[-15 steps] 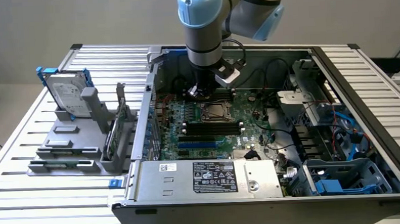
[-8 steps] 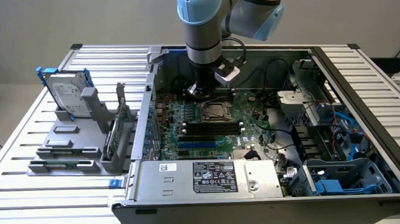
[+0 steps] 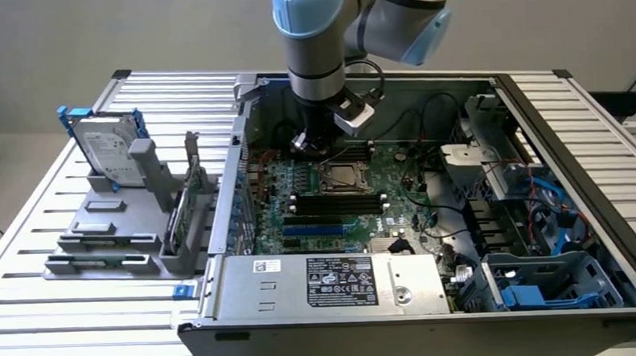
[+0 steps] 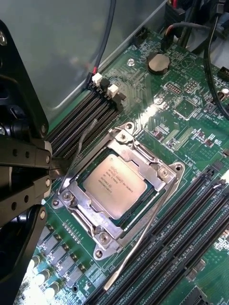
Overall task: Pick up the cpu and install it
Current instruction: 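Install the first cpu locking lever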
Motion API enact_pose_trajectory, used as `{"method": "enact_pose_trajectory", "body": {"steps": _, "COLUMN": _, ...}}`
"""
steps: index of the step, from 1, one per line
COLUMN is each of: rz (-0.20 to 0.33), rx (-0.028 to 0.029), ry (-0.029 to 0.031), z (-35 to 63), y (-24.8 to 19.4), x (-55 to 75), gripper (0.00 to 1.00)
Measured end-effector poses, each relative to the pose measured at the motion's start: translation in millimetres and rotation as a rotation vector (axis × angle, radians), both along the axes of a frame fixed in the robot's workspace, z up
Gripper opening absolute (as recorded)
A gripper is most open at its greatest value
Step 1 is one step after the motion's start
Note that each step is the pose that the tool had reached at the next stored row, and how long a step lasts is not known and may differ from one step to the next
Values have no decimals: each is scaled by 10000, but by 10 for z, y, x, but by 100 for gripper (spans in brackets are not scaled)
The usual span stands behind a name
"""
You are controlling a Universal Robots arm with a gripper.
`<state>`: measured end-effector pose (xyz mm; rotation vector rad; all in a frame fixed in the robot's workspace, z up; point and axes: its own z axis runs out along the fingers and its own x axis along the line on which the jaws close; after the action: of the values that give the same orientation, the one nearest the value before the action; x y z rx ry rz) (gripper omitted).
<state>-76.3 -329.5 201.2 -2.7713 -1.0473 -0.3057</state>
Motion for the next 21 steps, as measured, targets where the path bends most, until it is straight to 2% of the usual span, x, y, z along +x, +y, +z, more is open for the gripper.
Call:
{"method": "enact_pose_trajectory", "body": {"steps": 11, "rz": 13, "rx": 3, "ry": -1, "z": 68, "y": 4, "x": -82, "gripper": 11}}
{"method": "enact_pose_trajectory", "body": {"steps": 21, "rz": 80, "rx": 0, "ry": -5, "z": 69, "y": 3, "x": -74, "gripper": 11}}
